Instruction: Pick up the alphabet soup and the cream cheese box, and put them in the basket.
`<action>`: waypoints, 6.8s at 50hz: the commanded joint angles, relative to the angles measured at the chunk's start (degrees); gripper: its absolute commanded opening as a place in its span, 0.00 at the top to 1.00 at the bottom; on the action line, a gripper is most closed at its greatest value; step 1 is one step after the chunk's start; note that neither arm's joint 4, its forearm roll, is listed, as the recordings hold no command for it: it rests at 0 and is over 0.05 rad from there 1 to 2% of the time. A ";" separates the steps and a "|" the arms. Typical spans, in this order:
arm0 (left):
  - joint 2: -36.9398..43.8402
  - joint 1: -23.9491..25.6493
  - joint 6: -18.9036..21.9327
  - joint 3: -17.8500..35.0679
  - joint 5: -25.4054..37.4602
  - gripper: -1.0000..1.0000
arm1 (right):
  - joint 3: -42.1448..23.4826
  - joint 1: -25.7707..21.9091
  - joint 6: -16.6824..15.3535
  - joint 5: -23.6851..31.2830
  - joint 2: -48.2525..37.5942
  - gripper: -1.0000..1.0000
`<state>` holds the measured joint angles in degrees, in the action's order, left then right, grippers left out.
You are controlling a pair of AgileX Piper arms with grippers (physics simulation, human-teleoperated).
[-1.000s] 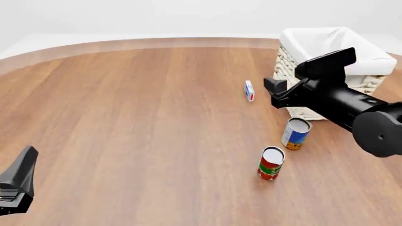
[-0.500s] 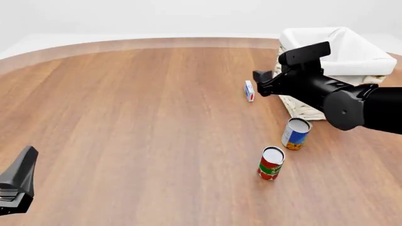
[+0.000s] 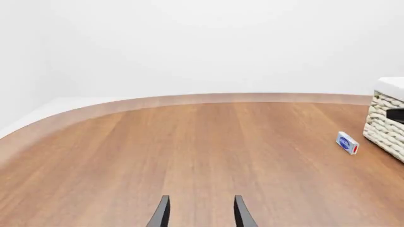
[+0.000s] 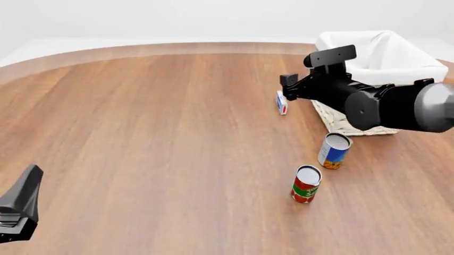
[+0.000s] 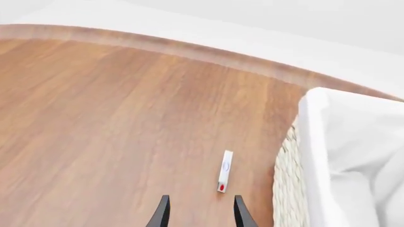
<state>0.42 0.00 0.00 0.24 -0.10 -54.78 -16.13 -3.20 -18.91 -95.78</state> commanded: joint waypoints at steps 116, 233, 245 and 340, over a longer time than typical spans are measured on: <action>0.00 0.00 0.00 0.00 0.00 0.00 | -31.33 3.54 8.82 5.94 -40.02 1.00; 0.00 0.00 0.00 0.00 0.00 0.00 | 5.17 0.99 4.07 -3.60 10.44 1.00; 0.00 0.00 0.00 0.00 0.00 0.00 | 1.94 4.52 1.48 -1.30 11.31 1.00; 0.00 0.00 0.00 0.00 0.00 0.00 | -29.92 24.14 -4.06 20.71 -12.13 1.00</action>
<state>0.42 0.00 0.00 0.24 -0.10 -85.00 7.13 -7.43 1.66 -107.15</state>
